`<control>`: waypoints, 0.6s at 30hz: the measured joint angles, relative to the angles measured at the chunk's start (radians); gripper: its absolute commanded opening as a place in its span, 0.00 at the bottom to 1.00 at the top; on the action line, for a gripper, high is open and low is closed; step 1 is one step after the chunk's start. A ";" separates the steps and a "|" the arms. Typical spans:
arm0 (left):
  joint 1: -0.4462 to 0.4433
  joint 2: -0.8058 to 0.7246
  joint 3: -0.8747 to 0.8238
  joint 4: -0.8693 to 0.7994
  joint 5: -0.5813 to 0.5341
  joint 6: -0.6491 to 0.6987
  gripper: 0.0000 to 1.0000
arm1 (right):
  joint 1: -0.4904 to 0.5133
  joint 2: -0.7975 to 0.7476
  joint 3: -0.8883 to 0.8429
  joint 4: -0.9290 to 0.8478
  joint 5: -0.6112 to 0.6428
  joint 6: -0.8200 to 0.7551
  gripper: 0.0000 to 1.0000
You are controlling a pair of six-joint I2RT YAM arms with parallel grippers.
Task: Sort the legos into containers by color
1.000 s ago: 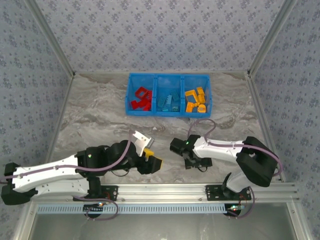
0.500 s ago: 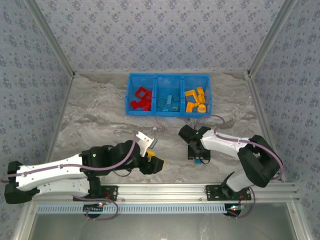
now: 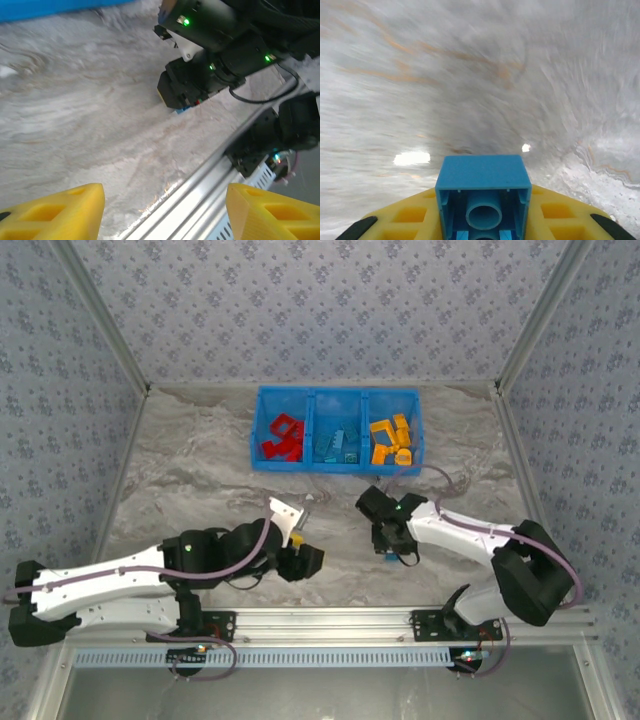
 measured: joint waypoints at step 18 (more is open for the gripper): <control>0.488 0.255 0.413 -0.123 0.045 0.088 0.67 | -0.220 0.688 1.063 0.134 -0.068 -0.208 0.32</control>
